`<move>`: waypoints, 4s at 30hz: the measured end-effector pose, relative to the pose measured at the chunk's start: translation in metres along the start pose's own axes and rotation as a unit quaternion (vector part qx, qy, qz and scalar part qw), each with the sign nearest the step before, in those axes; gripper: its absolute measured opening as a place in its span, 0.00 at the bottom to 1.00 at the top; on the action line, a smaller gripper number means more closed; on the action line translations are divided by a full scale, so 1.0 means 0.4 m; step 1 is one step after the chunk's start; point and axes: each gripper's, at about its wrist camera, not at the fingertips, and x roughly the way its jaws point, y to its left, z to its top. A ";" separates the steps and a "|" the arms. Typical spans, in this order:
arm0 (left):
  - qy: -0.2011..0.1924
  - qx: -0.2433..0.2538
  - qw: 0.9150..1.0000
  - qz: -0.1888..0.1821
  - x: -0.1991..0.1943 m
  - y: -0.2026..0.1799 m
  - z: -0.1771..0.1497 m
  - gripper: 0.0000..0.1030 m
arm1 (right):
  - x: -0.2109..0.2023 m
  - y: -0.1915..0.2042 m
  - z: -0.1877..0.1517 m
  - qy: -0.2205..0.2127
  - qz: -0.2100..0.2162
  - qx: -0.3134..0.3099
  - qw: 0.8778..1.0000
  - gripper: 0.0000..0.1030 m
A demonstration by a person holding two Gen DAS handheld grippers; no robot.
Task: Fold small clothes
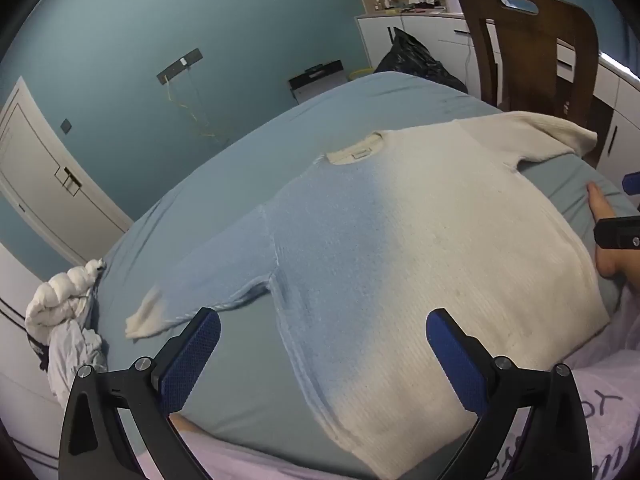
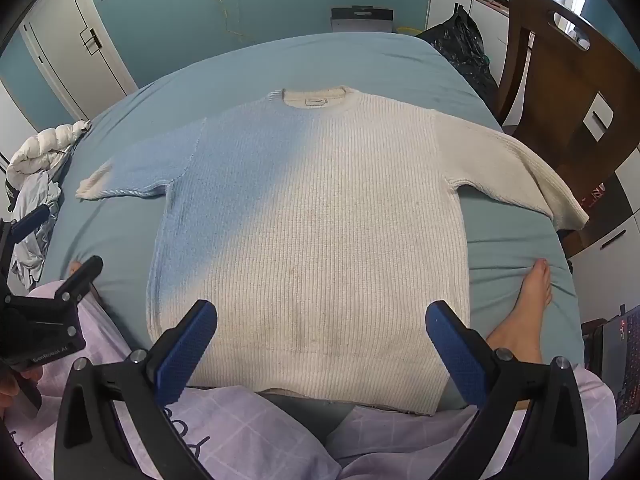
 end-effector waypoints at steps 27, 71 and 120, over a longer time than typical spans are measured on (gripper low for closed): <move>0.018 -0.036 0.999 -0.009 0.013 0.012 0.012 1.00 | 0.010 -0.006 -0.003 -0.002 0.002 0.000 1.000 0.99; 0.022 -0.106 0.994 0.019 0.089 0.158 0.095 1.00 | 0.046 -0.135 0.044 0.034 0.041 0.114 0.992 0.99; 0.144 -0.030 0.989 0.012 0.438 -0.026 0.037 1.00 | 0.263 -0.960 0.143 -0.094 -0.097 0.345 0.929 0.99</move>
